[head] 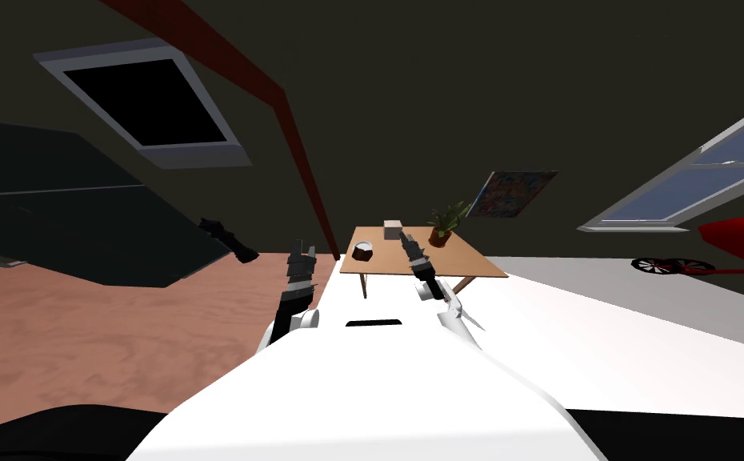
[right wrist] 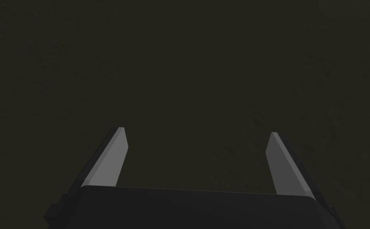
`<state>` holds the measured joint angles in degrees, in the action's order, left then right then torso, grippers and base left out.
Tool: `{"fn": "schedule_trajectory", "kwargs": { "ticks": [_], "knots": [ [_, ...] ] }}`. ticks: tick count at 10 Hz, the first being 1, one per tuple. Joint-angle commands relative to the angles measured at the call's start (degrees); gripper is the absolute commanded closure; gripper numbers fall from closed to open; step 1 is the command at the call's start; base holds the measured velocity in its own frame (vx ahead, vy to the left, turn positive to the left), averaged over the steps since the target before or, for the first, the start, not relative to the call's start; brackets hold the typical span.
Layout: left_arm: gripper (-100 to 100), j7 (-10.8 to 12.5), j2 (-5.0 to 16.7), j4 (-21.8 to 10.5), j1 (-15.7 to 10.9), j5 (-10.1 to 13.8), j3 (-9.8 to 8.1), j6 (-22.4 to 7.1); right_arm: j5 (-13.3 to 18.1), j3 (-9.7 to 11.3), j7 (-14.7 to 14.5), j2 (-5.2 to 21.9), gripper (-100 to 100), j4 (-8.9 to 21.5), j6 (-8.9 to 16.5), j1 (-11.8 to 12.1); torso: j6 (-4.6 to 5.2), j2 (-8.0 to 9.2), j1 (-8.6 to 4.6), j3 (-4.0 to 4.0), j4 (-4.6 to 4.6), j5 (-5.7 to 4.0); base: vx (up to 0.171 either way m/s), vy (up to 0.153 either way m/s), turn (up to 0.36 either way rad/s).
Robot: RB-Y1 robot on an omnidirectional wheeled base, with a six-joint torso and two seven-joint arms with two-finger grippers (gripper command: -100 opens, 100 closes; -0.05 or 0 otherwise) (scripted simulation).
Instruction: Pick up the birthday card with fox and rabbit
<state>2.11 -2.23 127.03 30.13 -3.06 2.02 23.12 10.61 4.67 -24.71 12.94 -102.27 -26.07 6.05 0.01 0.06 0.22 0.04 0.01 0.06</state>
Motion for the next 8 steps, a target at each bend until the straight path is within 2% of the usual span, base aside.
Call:
{"fn": "schedule_trajectory", "kwargs": {
  "ticks": [1,2,4,5,6,7,8],
  "knots": [
    [0,0.0,0.0,0.0,0.0,0.0,0.0,0.0,2.32,0.09,-1.92,0.72,-100,2.86,0.78,-2.69,0.0,0.0,0.0,0.0,0.0,0.0,-0.02,0.047,-0.002],
    [0,0.0,0.0,0.0,0.0,0.0,0.0,0.0,2.32,0.09,-1.92,0.72,-100,4.08,0.78,-2.69,-0.01,-0.02,-0.03,-0.01,0.0,-0.01,-0.011,0.035,0.001],
    [0,0.0,0.0,0.0,0.0,0.0,0.0,0.0,6.22,0.43,-5.11,1.88,-100,8.46,2.47,-6.75,-0.01,-0.06,-0.1,-0.03,-0.01,-0.02,-0.02,0.037,0.01],
    [0,0.0,0.0,0.0,0.0,0.0,0.0,0.0,6.6,0.43,-5.11,1.88,-100,10.13,2.47,-6.75,0.0,-0.03,-0.08,-0.02,0.0,-0.02,-0.019,0.032,0.006],
    [0,0.0,0.0,0.0,0.0,0.0,0.0,0.0,8.75,0.63,-6.65,2.48,-100,11.98,3.38,-8.72,0.01,-0.02,-0.11,-0.02,-0.01,-0.03,-0.017,0.021,0.015],
    [0,0.0,0.0,0.0,0.0,0.0,0.0,0.0,8.87,0.63,-6.65,2.48,-100,13.15,3.38,-8.72,0.0,-0.03,-0.13,-0.02,0.0,-0.03,-0.013,0.012,0.012],
    [0,0.0,0.0,0.0,0.0,0.0,0.0,0.0,11.22,0.84,-8.13,3.11,-100,14.62,4.34,-10.63,0.01,-0.04,-0.17,-0.02,-0.01,-0.04,-0.016,0.01,0.021]
  ]
}}
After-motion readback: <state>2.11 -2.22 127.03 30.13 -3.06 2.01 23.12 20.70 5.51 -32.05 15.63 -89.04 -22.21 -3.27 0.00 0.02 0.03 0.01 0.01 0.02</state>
